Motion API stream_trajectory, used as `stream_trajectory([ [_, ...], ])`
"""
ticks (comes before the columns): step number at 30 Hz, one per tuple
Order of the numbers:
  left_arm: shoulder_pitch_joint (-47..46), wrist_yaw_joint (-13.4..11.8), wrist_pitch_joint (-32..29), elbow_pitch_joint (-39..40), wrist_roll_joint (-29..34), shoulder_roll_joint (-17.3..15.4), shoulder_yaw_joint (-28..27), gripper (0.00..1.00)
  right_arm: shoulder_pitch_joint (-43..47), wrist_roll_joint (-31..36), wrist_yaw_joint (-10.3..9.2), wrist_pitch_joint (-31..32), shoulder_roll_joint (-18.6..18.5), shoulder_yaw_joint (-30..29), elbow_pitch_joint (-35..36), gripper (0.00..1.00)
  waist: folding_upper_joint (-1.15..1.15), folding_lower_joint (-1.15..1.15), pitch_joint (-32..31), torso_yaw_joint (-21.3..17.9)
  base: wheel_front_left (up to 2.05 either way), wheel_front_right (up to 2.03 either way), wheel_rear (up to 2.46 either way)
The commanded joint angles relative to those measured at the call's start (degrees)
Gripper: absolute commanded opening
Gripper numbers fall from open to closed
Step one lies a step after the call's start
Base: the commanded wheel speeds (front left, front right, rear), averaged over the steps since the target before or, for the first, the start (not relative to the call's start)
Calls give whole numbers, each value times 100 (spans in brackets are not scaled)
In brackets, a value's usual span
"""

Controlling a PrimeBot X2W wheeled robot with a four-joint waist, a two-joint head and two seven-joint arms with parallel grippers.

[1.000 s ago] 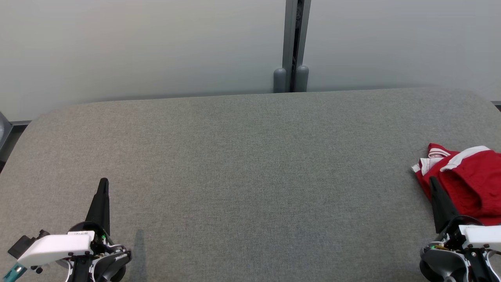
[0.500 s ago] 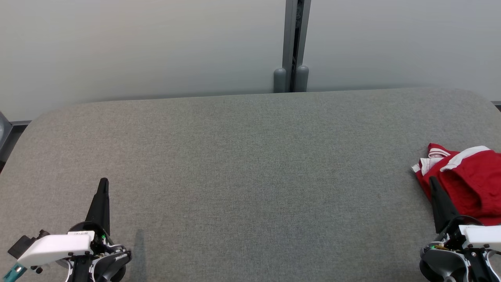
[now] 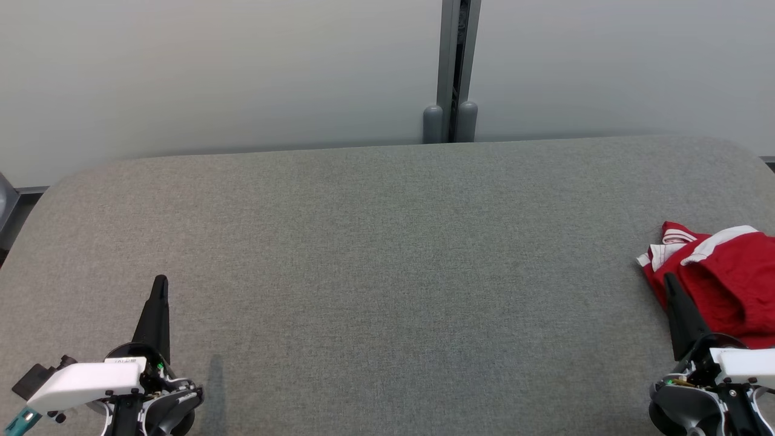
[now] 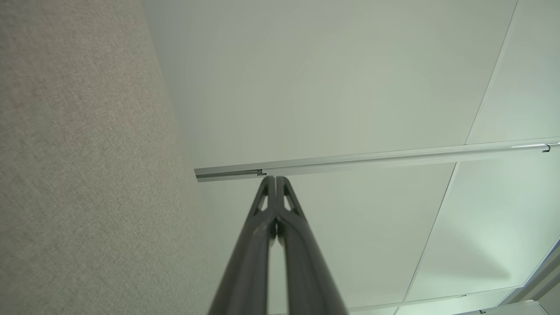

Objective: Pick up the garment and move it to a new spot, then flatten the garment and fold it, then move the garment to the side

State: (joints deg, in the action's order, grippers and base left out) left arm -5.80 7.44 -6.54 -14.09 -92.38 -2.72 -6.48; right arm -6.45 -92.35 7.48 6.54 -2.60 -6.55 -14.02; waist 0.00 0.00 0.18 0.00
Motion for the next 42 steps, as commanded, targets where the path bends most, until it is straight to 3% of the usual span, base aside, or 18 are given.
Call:
stream_trajectory([
  [1, -84, 24, -19, 20, -7, -30, -23, 0, 49, -13, 2, 20, -52, -10, 21, 0, 0, 0, 0, 0, 0, 0, 0],
  [42, -84, 24, -19, 20, -8, -30, -22, 0, 49, -14, 2, 20, -53, -9, 21, 0, 0, 0, 0, 0, 0, 0, 0],
])
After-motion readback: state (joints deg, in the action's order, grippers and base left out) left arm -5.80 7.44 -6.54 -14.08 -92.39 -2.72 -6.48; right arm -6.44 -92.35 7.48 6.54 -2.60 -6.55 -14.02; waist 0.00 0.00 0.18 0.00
